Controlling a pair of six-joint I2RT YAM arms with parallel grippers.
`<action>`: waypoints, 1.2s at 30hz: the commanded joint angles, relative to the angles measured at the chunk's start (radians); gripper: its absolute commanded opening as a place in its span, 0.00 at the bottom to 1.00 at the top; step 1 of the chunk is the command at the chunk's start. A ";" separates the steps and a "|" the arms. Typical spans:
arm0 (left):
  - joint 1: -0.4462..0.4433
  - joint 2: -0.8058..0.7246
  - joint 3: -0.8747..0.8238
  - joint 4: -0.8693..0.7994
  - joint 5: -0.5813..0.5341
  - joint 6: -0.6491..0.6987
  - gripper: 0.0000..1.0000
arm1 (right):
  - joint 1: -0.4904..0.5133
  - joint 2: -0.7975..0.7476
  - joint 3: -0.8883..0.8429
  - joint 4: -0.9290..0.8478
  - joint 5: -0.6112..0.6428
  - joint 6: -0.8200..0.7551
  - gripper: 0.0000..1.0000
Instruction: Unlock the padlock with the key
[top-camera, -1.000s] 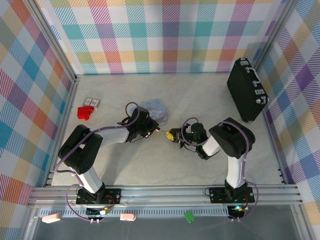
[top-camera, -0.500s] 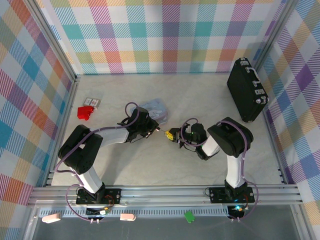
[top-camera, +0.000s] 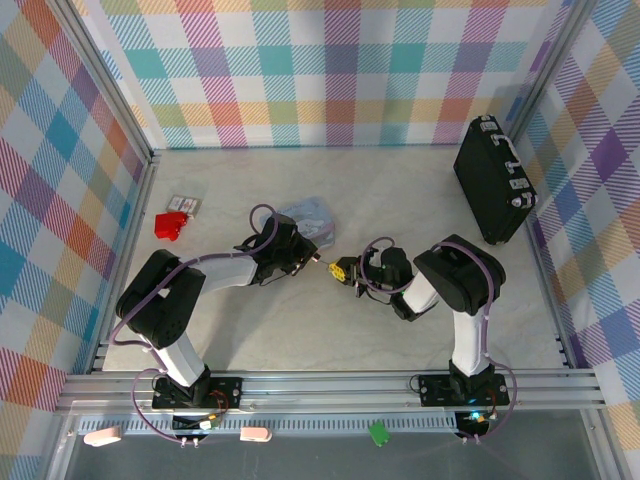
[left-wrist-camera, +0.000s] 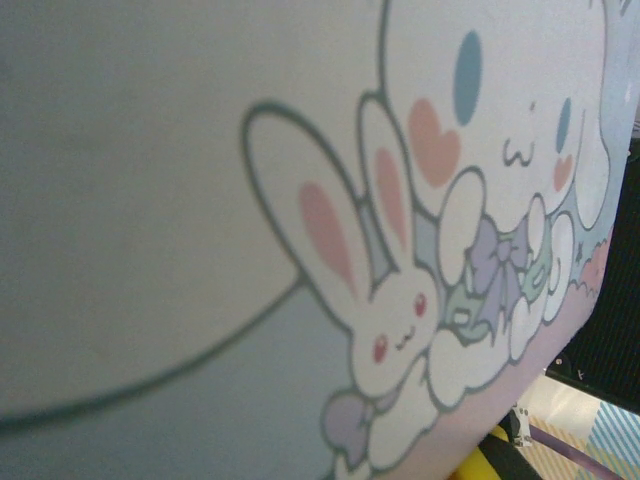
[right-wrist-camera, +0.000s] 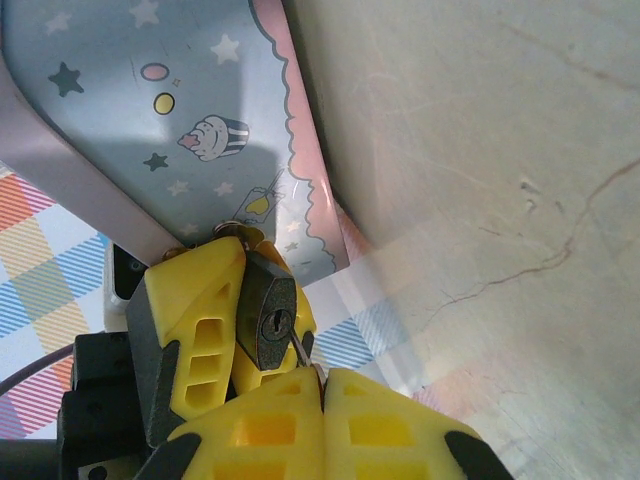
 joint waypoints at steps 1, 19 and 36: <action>0.015 -0.040 -0.012 0.057 0.031 -0.027 0.06 | 0.007 0.021 0.012 0.041 0.010 0.006 0.00; 0.017 -0.046 -0.028 0.075 0.026 -0.037 0.06 | 0.010 0.027 0.005 0.088 0.033 0.010 0.00; 0.018 -0.046 -0.036 0.095 0.035 -0.047 0.06 | 0.015 0.033 0.016 0.094 0.029 0.015 0.00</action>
